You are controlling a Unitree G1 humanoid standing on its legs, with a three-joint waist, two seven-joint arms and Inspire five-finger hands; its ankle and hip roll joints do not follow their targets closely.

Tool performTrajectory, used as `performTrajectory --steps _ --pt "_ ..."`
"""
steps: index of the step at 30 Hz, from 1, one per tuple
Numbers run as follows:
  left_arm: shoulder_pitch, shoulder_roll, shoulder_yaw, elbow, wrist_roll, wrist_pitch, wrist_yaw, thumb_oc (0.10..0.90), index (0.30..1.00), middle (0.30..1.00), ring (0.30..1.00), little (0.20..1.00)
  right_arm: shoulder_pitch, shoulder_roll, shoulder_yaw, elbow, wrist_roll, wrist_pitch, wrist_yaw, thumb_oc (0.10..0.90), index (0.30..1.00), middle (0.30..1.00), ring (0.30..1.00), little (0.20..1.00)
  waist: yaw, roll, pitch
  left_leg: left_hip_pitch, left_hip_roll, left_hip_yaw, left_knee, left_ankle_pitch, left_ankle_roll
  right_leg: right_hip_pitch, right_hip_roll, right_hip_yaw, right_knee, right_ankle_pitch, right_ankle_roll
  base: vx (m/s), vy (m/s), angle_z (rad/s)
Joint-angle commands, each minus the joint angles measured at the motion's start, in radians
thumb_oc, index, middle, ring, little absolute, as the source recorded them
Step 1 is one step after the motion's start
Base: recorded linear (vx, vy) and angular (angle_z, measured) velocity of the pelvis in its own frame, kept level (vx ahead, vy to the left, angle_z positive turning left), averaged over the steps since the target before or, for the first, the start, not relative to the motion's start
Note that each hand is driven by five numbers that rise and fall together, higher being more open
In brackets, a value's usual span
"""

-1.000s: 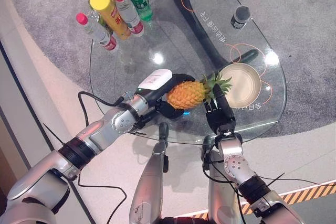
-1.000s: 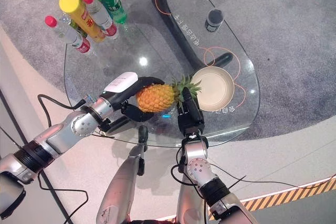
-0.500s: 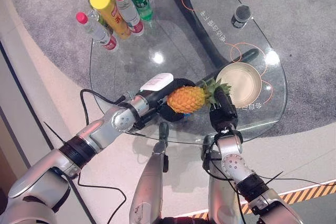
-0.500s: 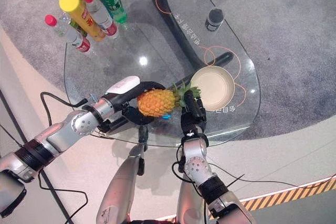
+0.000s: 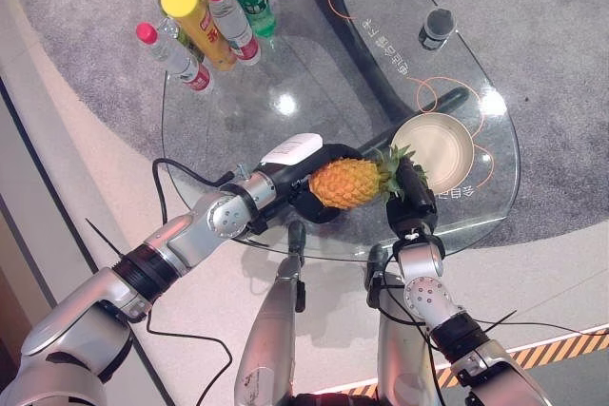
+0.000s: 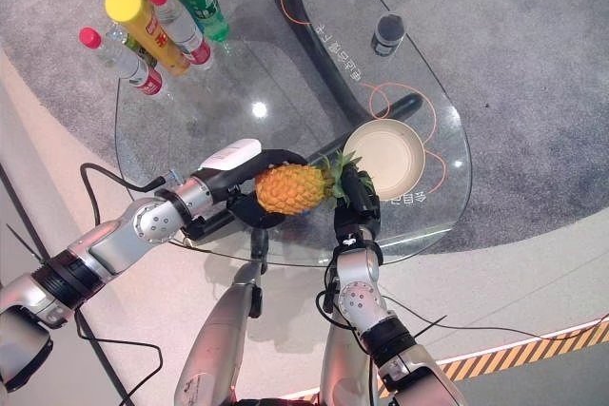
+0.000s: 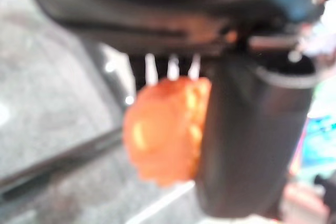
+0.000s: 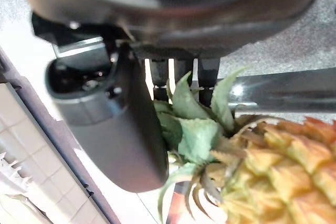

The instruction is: Pick up the fruit to the plate

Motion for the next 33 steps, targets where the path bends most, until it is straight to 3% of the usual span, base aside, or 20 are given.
performTrajectory --steps 1,9,10,11,33 --pt "0.018 -0.083 -0.128 -0.255 -0.02 -0.175 -0.126 0.1 0.3 0.3 0.3 0.2 -0.258 0.012 -0.034 -0.113 -0.101 -0.054 0.066 0.1 0.3 0.3 0.3 0.2 -0.008 -0.008 -0.02 0.024 -0.072 0.036 0.183 -0.164 0.069 0.088 0.016 -0.02 -0.305 0.285 0.021 0.0 0.0 0.0" --pt "0.026 -0.092 -0.121 -0.242 -0.021 -0.154 -0.115 0.1 0.3 0.3 0.3 0.2 -0.248 0.013 -0.035 -0.107 -0.095 -0.056 0.082 0.1 0.3 0.3 0.3 0.2 -0.008 -0.01 -0.02 0.027 -0.072 0.035 0.18 -0.162 0.07 0.09 0.017 -0.024 -0.306 0.285 0.02 0.0 0.0 0.0" --pt "0.028 -0.1 -0.121 -0.231 -0.016 -0.143 -0.103 0.74 0.848 0.848 0.848 0.84 -0.246 0.017 -0.035 -0.104 -0.097 -0.057 0.085 0.1 0.3 0.3 0.3 0.2 -0.008 -0.012 -0.02 0.029 -0.071 0.035 0.178 -0.161 0.07 0.091 0.018 -0.025 -0.305 0.284 0.02 0.0 0.0 0.0" --pt "0.03 -0.102 -0.121 -0.228 -0.01 -0.143 -0.101 0.8 0.9 0.9 0.9 0.9 -0.244 0.018 -0.035 -0.107 -0.098 -0.057 0.085 0.1 0.3 0.3 0.3 0.2 -0.007 -0.012 -0.02 0.028 -0.071 0.035 0.177 -0.161 0.07 0.091 0.018 -0.025 -0.305 0.284 0.021 0.0 0.0 0.0" --pt "0.059 -0.1 -0.093 -0.234 0.015 -0.138 -0.102 0.8 0.9 0.9 0.9 0.9 -0.224 -0.004 -0.052 -0.141 -0.151 -0.051 0.074 0.1 0.3 0.3 0.3 0.2 -0.007 -0.017 -0.02 0.044 -0.07 0.03 0.167 -0.156 0.07 0.101 0.022 -0.037 -0.304 0.281 0.019 0.0 0.0 0.0"
